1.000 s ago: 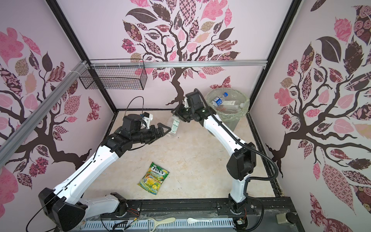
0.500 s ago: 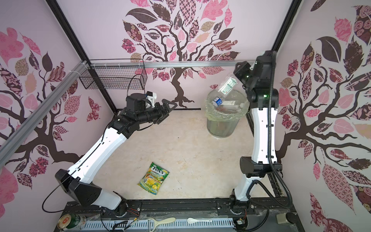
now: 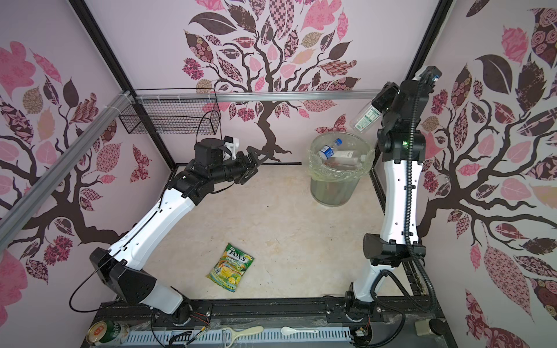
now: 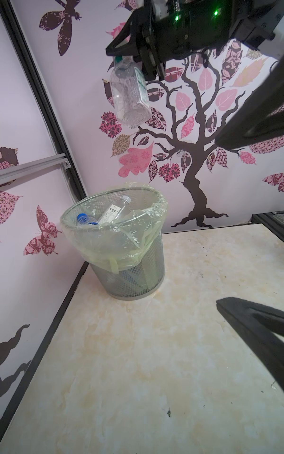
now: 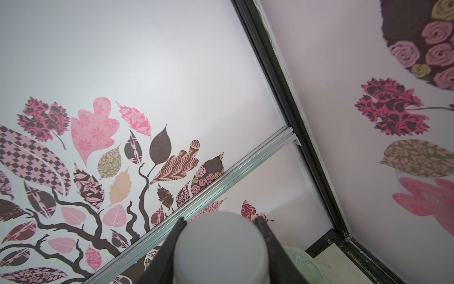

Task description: Throw the plastic bottles in the bin

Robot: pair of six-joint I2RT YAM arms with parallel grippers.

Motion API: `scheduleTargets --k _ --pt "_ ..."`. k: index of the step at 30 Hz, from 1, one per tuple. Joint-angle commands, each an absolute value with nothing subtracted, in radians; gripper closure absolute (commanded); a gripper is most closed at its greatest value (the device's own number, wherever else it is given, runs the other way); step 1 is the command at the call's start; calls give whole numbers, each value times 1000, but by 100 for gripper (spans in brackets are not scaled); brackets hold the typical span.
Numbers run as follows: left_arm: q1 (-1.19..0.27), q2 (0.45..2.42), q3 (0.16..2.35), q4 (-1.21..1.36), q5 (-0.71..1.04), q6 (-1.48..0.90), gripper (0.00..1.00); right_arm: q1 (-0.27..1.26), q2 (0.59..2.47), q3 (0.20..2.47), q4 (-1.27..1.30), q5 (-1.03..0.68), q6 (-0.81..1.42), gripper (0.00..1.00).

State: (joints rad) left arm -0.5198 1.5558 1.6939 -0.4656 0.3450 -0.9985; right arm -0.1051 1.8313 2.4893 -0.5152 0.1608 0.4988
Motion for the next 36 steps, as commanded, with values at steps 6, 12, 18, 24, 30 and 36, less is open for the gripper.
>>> scheduleTargets --k 6,12,18,24,30,36 --pt "-520 1552 1686 -463 339 -971 2 -77 2057 2603 -713 76 537 22" --pt "-520 1570 1691 -464 339 -970 2 -78 1946 2504 -648 87 541 1" --pt "-519 1569 1685 -470 327 -962 2 -79 1887 2490 -685 87 542 0" --pt "-513 1529 1629 -443 266 -927 2 -79 1762 2335 -715 83 519 0" --pt "-434 1453 1541 -424 185 -862 2 -57 1509 1877 -520 -11 468 1" --pt "-343 1348 1407 -424 128 -796 2 170 1433 1702 -501 -17 350 1"
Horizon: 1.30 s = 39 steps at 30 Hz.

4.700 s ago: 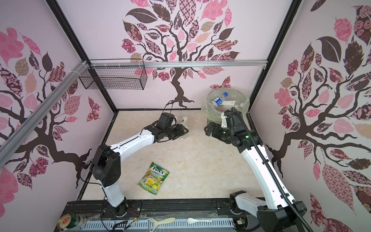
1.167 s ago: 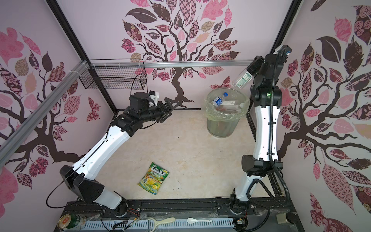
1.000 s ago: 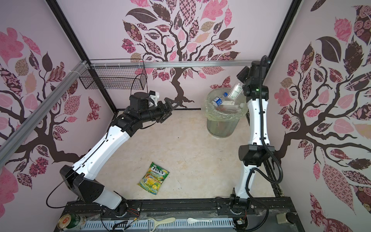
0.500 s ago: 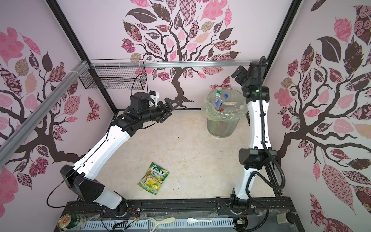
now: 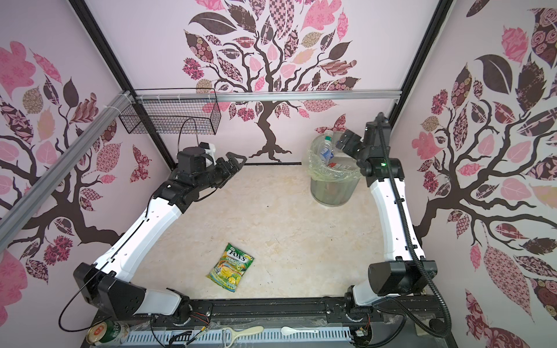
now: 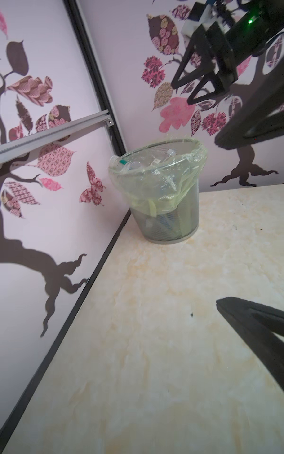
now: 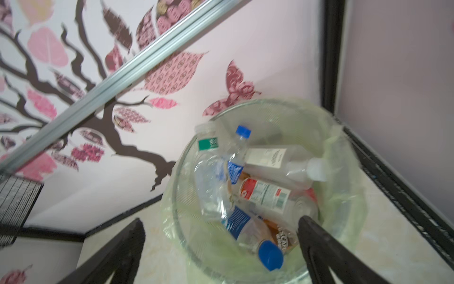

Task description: Throw the plastic bottles in the bin

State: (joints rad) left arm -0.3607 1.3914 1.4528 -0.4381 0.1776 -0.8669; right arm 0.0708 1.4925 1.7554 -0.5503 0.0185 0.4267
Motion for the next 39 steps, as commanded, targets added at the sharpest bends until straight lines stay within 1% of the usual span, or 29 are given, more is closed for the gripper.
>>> scheduleTargets --k 1,4,6,9,12,14,16,19,22,24,26,28,29,31,32,33,34,36,39 --pt "-336 1331 1402 -445 108 -756 2 224 1420 1655 -481 -4 328 1" --pt "-329 1280 1390 -512 0 -617 2 401 1384 1500 -399 67 228 0" --pt "-314 1240 1358 -540 -72 -547 2 470 1365 1387 -332 83 197 0" --pt "-284 1175 1286 -577 -203 -436 2 477 1311 1167 -186 72 223 0" --pt "-250 1116 1170 -558 -332 -324 2 473 1270 965 -74 153 215 1" --pt "-200 1077 1072 -524 -409 -301 2 469 1271 870 -43 219 186 1" --pt "-152 1040 958 -452 -447 -284 2 456 1279 801 -21 279 167 0" --pt "-73 1021 792 -352 -443 -315 2 407 1301 717 17 363 156 0" --pt "-59 1042 678 -255 -479 -338 2 331 1307 652 48 460 146 0" --pt "-53 1073 616 -160 -497 -318 2 304 1305 597 111 530 89 0" --pt "-52 1124 554 -28 -505 -284 2 299 1303 515 263 591 -12 1" --pt "-52 1195 513 106 -489 -247 2 294 1298 437 431 638 -55 0" --pt "-52 1247 497 189 -485 -231 2 287 1305 400 513 646 -71 1" --pt "-51 1356 497 301 -480 -205 2 268 1347 377 599 663 -57 1" --pt "-49 1396 530 289 -466 -187 2 260 1371 375 629 670 -48 1" --pt "-48 1420 569 261 -454 -171 2 258 1391 372 665 661 -56 1" --pt "-47 1449 562 339 -453 -140 2 258 1414 369 712 647 -79 0" --pt "-41 1475 563 417 -422 -107 2 258 1451 380 787 616 -99 1" --pt "-12 1517 577 474 -359 -111 2 258 1497 394 893 533 -102 1"
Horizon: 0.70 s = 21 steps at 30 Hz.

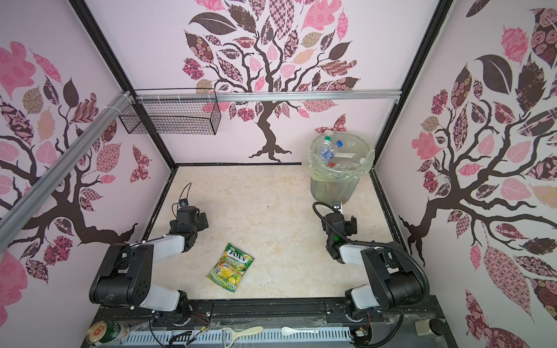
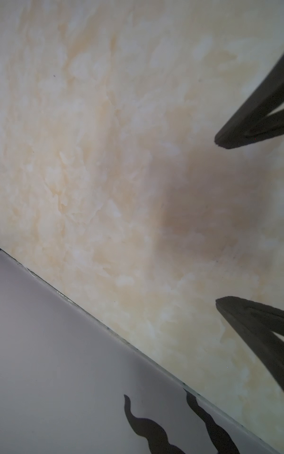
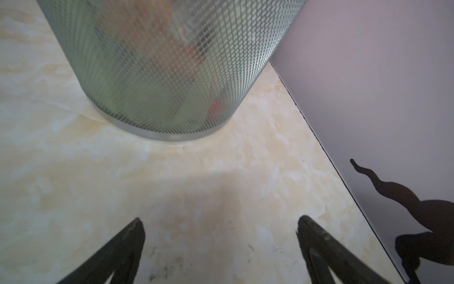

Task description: Throw the plastic bottles in the bin

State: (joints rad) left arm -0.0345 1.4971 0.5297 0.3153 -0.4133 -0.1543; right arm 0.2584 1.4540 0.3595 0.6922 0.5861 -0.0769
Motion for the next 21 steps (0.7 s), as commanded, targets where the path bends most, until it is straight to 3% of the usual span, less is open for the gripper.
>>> scheduleTargets --k 1,4,9,11,14,16,19,21 --pt "-9 1539 565 535 -367 -112 2 258 1518 401 929 512 -96 1" --pt "-3 1529 538 569 -308 -98 2 258 1581 424 982 505 -108 1" --pt "9 1590 348 1000 -195 -62 2 249 1546 322 1143 547 -79 1" --pt "8 1544 380 846 -225 -82 1 211 1531 275 1204 499 -40 1" --pt "8 1578 365 943 -229 -73 2 98 1520 248 1175 310 66 0" --pt "8 1548 377 864 -226 -77 2 67 1601 240 1315 327 82 1" --pt "8 1564 366 911 -229 -74 2 68 1543 286 1122 300 90 1" --pt "8 1550 373 873 -226 -75 2 70 1563 273 1186 306 77 0"
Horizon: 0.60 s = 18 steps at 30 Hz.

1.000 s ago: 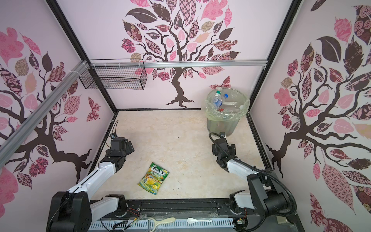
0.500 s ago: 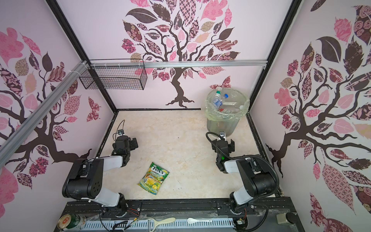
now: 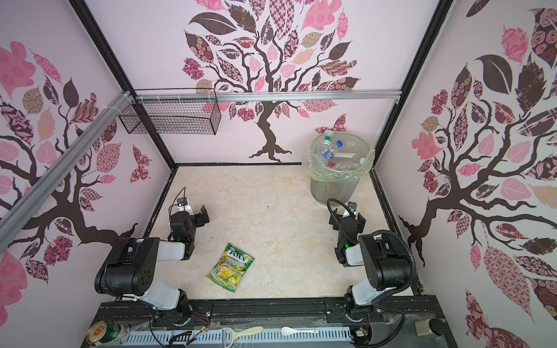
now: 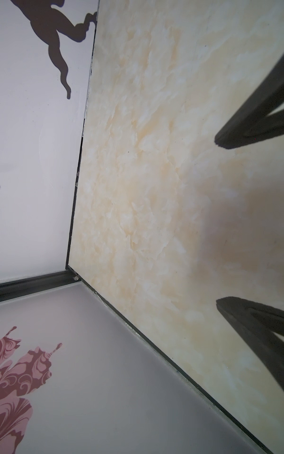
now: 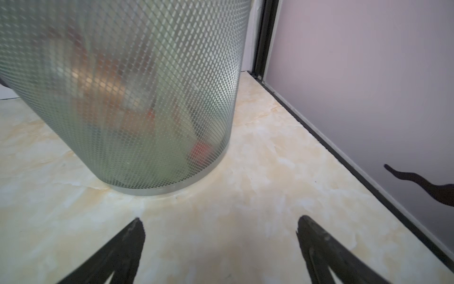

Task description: Throw the plastic bottles in the bin

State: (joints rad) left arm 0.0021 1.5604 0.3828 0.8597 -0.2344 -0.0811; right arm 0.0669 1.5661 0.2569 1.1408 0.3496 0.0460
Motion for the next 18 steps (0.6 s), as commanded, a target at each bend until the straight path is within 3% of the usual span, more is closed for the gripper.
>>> scheduleTargets --k 1,18 --pt "8 1559 371 900 -227 -72 1 73 1567 269 1199 310 74 1" --pt "5 1553 376 879 -230 -69 2 77 1577 291 1169 301 66 0"
